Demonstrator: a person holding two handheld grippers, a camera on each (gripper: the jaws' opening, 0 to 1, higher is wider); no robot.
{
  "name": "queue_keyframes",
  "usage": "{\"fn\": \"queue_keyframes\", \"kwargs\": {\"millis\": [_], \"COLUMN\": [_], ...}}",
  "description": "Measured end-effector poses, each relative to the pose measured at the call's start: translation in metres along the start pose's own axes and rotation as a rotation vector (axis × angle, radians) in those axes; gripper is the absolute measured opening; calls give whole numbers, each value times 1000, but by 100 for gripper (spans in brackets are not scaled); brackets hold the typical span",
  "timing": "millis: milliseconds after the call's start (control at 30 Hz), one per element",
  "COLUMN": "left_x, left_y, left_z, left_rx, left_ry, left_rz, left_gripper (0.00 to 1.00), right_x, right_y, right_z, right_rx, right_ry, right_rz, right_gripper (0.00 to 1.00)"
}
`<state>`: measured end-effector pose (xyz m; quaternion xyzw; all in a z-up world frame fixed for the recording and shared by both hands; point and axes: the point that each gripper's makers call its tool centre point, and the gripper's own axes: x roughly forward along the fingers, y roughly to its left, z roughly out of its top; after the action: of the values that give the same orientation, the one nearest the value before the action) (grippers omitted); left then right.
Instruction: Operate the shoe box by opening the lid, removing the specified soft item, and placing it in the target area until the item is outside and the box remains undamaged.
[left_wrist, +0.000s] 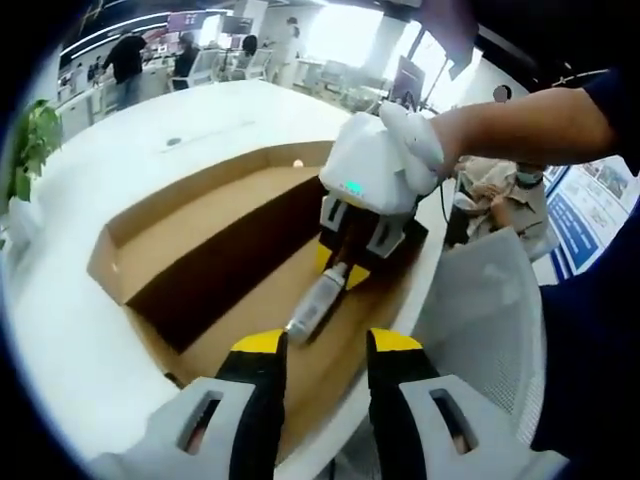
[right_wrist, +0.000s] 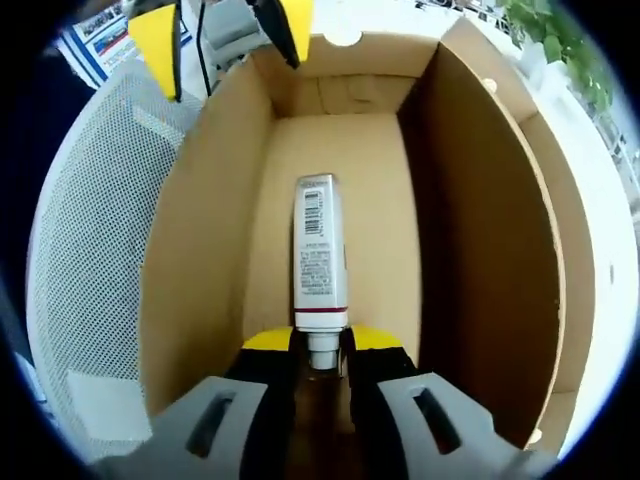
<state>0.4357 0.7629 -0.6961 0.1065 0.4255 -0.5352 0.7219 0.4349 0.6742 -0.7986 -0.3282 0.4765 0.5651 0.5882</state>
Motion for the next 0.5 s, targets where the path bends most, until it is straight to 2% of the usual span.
{"fn": "queue_keyframes", "kwargs": {"millis": [100, 167, 233, 400, 467, 500], "left_x": [5, 11, 19, 42, 53, 57], "left_y": [4, 8, 9, 9, 10, 11], "left_z": [0, 3, 5, 12, 10, 5], "left_rx": [24, 69, 110, 258, 304, 331], "left_ry": [23, 49, 75, 122, 149, 186], "left_rz": [1, 3, -22, -73, -90, -97], "left_gripper": [29, 29, 30, 31, 30, 30], "right_x": [1, 1, 1, 2, 2, 1], "right_y": [1, 0, -1, 0, 0, 0], "right_z": [1, 2, 2, 2, 2, 2], "right_rx": [6, 13, 24, 28, 33, 34], "right_ry": [-1, -1, -7, -15, -22, -25], "right_rz": [0, 3, 8, 5, 5, 5], "right_gripper": [17, 17, 17, 17, 17, 17]}}
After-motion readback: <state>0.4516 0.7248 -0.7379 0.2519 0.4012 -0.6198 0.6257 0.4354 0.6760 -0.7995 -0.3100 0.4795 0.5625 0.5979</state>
